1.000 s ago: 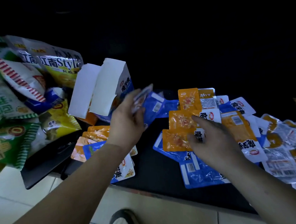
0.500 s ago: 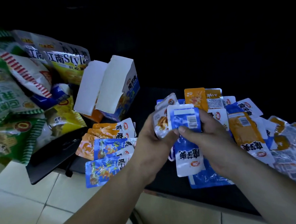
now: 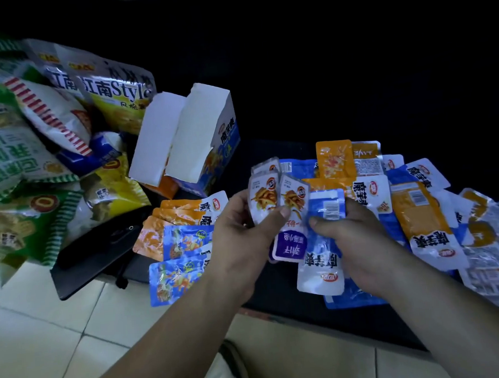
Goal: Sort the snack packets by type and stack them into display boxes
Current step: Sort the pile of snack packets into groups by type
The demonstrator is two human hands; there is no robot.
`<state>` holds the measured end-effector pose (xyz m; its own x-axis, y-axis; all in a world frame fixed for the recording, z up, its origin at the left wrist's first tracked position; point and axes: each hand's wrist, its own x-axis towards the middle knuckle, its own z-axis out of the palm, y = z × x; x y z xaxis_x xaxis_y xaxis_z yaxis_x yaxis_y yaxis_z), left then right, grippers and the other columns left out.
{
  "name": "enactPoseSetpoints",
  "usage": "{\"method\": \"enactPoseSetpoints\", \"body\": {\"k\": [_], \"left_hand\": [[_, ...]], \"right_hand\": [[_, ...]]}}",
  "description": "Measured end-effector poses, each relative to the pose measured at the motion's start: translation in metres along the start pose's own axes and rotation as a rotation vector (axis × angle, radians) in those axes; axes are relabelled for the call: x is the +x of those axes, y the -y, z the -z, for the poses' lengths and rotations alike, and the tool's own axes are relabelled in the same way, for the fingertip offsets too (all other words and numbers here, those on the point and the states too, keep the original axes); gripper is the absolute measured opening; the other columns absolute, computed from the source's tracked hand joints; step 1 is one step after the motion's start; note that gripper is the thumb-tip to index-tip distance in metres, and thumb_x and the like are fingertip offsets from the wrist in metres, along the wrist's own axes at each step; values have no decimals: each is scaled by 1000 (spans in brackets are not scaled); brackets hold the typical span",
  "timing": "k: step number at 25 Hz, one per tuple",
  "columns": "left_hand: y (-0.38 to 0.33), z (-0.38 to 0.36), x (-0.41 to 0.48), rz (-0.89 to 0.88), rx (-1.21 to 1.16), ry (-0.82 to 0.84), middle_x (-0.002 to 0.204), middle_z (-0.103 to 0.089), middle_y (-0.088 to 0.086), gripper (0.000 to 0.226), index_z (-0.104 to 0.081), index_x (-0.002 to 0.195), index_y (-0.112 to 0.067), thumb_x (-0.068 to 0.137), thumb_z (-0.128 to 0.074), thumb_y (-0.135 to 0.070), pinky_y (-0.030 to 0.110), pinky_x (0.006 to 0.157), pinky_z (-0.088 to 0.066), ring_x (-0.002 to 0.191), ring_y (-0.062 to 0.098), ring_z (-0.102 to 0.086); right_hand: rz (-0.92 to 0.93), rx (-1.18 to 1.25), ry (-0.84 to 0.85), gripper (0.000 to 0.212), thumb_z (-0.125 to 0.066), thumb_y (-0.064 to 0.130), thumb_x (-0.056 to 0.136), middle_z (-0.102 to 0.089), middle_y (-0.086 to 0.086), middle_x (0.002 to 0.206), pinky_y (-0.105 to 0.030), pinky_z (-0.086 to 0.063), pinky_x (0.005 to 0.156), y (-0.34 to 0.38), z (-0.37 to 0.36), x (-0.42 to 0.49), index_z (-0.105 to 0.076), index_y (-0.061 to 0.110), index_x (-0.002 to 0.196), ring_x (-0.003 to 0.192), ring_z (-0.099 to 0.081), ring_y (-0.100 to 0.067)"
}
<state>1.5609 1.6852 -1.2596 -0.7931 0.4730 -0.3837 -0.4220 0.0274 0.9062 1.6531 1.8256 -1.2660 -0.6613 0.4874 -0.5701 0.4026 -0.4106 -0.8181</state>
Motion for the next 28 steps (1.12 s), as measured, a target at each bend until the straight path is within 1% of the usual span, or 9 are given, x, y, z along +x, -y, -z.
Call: {"method": "enactPoseSetpoints", "body": {"k": [4, 7, 12, 14, 17, 19, 23, 25, 28], "left_hand": [[0, 11, 0, 9, 0, -5, 110, -78, 10, 32, -67, 118, -12, 88, -78, -7, 52, 82, -63, 98, 33, -76], [2, 19, -8, 11, 32, 12, 109, -79, 6, 28, -69, 119, -15, 93, -73, -7, 43, 80, -64, 98, 27, -77], [-17, 46, -12, -100, 131, -158, 108, -79, 0, 31, -65, 124, -18, 95, -72, -11, 40, 75, -64, 96, 22, -78], [-33, 64, -14, -109, 90, -216, 108, -79, 2, 42, -61, 130, -20, 92, -75, -10, 45, 73, -64, 93, 24, -78], [-44, 80, -25, -89, 54, -228, 103, -80, 5, 51, -58, 133, -27, 89, -77, -9, 53, 74, -64, 90, 29, -78], [-39, 82, -32, -80, 42, -213, 104, -80, 5, 50, -59, 131, -31, 90, -76, -8, 54, 76, -63, 92, 30, -78], [-20, 74, -37, -73, 80, -92, 113, -78, 5, 53, -53, 141, -35, 96, -70, -13, 51, 83, -63, 100, 29, -77], [-10, 60, -39, -68, 134, -18, 124, -74, -2, 59, -44, 151, -35, 99, -67, -18, 44, 88, -62, 108, 21, -74], [2, 33, -41, 41, 110, 115, 132, -70, -10, 59, -39, 154, -41, 104, -59, -16, 37, 94, -60, 116, 13, -70]], "right_hand": [[30, -60, -10, 32, -83, 12, 84, -80, 1, 96, -48, -63, 80, 0, -6, -2, -72, 25, 110, 86, -78, -21], [42, -80, -17, 36, -88, 17, 77, -80, 3, 96, -44, -60, 82, 1, -11, -5, -74, 26, 109, 87, -78, -19], [-32, -103, -123, 17, -72, 15, 93, -77, -3, 100, -47, -61, 82, -7, -27, 6, -69, 25, 106, 89, -75, -25], [-46, -147, -48, 33, -62, 1, 90, -77, -6, 103, -56, -58, 91, -4, -44, 12, -68, 26, 110, 93, -74, -29], [-88, 7, 160, 50, -54, -5, 93, -75, -5, 117, -54, -55, 99, 8, -77, 17, -57, 25, 132, 107, -72, -28], [-80, 29, 150, 48, -58, 8, 97, -71, -2, 125, -46, -56, 97, 13, -88, 15, -53, 27, 141, 112, -70, -24], [-15, -66, 242, 23, -59, 32, 103, -78, 0, 111, -43, -61, 83, 18, -79, -10, -68, 28, 124, 100, -76, -24], [-1, -105, 330, 28, -61, 25, 102, -77, 3, 115, -46, -60, 90, 16, -65, -27, -64, 34, 128, 104, -75, -22], [21, -121, 243, 37, -62, 15, 101, -75, 8, 118, -50, -57, 96, 9, -36, -32, -63, 39, 130, 107, -73, -18]]}}
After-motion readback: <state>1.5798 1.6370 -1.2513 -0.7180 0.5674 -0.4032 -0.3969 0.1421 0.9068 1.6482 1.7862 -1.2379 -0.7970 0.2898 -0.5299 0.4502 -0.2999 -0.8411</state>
